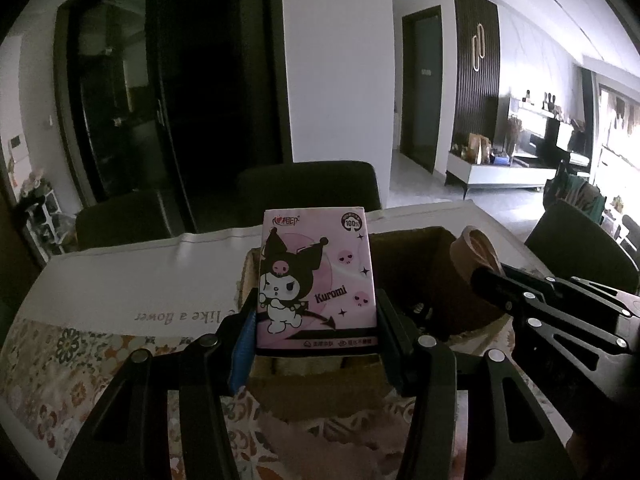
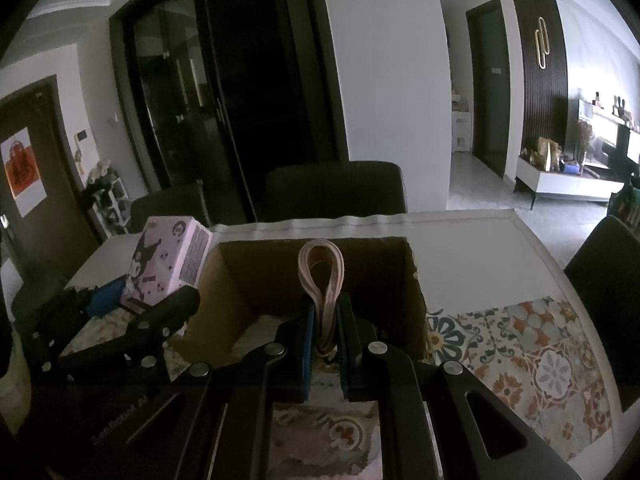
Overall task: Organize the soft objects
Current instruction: 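Lower both items into the box and open both tools, then withdraw both open tools from the box toward the pink headband and cloth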
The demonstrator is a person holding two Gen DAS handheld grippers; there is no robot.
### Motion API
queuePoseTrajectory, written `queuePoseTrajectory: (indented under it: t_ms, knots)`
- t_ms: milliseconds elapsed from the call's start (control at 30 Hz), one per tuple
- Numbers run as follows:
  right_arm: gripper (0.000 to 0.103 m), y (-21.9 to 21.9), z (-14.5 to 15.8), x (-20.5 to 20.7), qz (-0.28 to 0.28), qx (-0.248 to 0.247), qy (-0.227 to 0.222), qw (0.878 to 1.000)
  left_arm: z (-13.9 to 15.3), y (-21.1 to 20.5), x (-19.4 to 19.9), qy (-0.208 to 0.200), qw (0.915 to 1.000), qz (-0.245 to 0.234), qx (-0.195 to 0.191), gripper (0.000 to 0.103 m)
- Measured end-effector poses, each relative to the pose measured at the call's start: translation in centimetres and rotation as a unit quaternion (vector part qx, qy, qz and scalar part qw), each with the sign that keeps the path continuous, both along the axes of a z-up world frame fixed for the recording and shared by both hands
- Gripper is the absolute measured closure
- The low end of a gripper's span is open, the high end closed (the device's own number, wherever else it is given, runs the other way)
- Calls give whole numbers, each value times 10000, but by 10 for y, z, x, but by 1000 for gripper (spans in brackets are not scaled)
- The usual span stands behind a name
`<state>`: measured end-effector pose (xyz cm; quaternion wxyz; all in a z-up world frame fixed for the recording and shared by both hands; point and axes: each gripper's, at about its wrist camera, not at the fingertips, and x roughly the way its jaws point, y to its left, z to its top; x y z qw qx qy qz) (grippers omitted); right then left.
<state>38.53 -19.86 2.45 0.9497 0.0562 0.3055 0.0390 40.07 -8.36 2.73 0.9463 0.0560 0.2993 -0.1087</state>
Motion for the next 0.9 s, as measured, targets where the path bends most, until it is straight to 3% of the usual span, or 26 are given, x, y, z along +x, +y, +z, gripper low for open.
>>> queuePoseTrajectory:
  t_ms: [467,533,600,733,900]
  knots:
    - [88,-16,-25,37,-72,93,402,9991,-25,-10,30,298,9994,-102,146,47]
    - [80,-18,-28,40,-75,105,454,9989,-24,-10,28,221,9996,-62,171,37]
    - [70,-18,-28,40,-110,113,471,9988,-22,-8,25,150,9997,-16,172,36]
    - [65,-17,-25,37,-197,42,451,9988,-18,0,18,46,9999,81,131,28]
    - [51,-14,-17,25,-296,-40,359,9989,-12,11,6,-23,9999,166,36,22]
